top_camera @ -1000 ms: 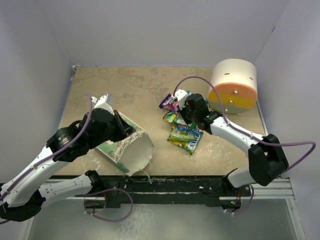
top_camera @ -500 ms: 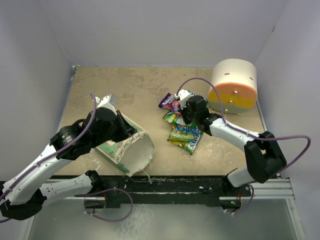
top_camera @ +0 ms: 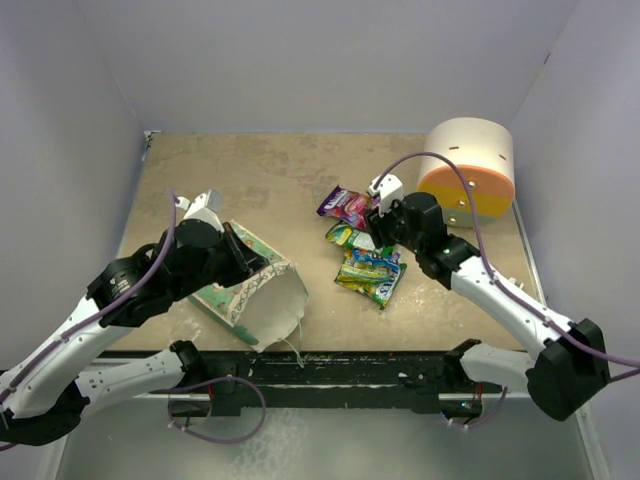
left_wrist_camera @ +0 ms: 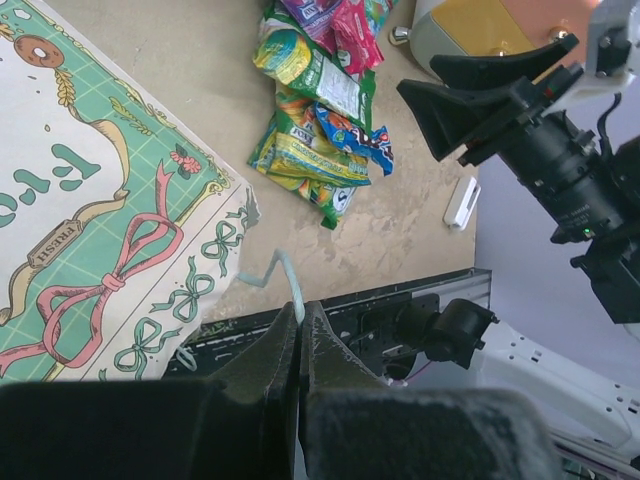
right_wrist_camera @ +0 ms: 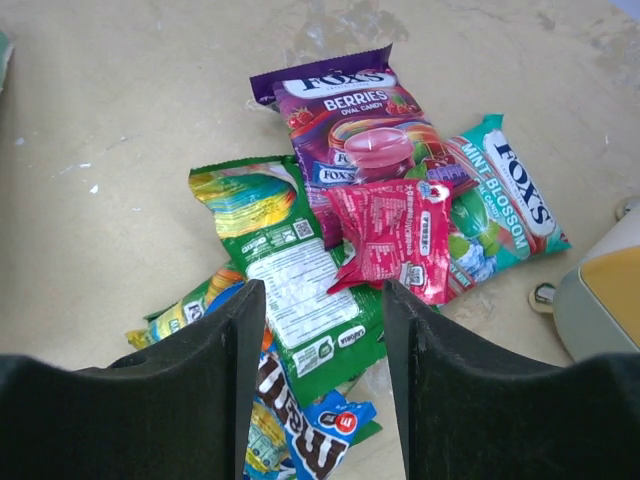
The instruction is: Take the snacks out of the paper bag
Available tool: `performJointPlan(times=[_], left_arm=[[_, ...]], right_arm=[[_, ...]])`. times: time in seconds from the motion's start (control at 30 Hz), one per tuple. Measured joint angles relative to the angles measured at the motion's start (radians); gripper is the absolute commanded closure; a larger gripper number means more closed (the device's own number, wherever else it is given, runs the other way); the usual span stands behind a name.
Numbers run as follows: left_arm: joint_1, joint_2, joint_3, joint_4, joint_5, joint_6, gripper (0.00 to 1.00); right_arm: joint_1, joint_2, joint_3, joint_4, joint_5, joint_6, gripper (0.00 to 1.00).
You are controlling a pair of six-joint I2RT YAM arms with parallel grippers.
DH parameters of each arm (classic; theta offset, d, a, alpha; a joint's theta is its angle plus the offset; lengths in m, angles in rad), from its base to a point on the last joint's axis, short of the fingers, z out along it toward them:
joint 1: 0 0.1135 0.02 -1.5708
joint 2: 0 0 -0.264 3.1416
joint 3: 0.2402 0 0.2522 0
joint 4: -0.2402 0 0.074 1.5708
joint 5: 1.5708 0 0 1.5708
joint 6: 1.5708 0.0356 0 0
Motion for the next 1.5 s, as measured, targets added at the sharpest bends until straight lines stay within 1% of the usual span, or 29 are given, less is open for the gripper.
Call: performJointPlan(times=[0.07, 0.3, 0.4, 0.53, 0.67, 0.77, 0.9, 1.0, 1.07, 1.17, 1.23, 1.3, 1.5], left_arm=[[0.0, 0.003, 0.0, 0.0, 0.0, 0.0, 1.0], [0.0, 0.013, -0.005, -0.018, 0.008, -0.018, 1.0], [0.0, 0.005, -0.005, -0.068, 0.009, -0.041, 1.0], [0.0, -0.021, 0.0, -0.169, 0.008, -0.082, 1.0], [0.0, -0.042, 0.051, -0.297, -0.008, -0.124, 1.0], [0.0, -0.053, 0.098, -0.359, -0.032, -0.143, 1.0], [0.0, -0.061, 0.154, -0.409, -0.061, -0.158, 1.0], [0.0, -0.061, 0.159, -0.422, -0.074, -0.16, 1.0], [0.0, -0.059, 0.159, -0.421, -0.081, -0.159, 1.0], [0.0, -0.053, 0.159, -0.407, -0.083, -0.154, 1.0], [0.0, -0.043, 0.162, -0.393, -0.083, -0.143, 1.0], [0.0, -0.024, 0.172, -0.381, -0.081, -0.126, 1.0], [0.0, 0.047, 0.209, -0.325, -0.05, -0.03, 1.0]], right_arm=[[0.0, -0.04, -0.016, -0.002, -0.012, 0.0, 0.46], [0.0, -0.177, -0.14, 0.008, -0.159, 0.049, 0.45], [0.0, -0.233, -0.185, 0.033, -0.239, 0.061, 0.44], [0.009, -0.303, -0.243, 0.108, -0.359, 0.043, 0.43], [0.07, -0.35, -0.295, 0.198, -0.481, -0.034, 0.42], [0.187, -0.339, -0.307, 0.24, -0.529, -0.13, 0.41], [0.407, -0.254, -0.306, 0.32, -0.557, -0.268, 0.41], [0.526, -0.146, -0.288, 0.362, -0.555, -0.347, 0.43], [0.592, -0.058, -0.253, 0.38, -0.537, -0.396, 0.46], [0.665, 0.078, -0.182, 0.423, -0.481, -0.455, 0.51], [0.697, 0.154, -0.141, 0.458, -0.432, -0.48, 0.56], [0.722, 0.22, -0.115, 0.512, -0.377, -0.494, 0.59], [0.742, 0.433, -0.069, 0.702, -0.199, -0.494, 0.56]])
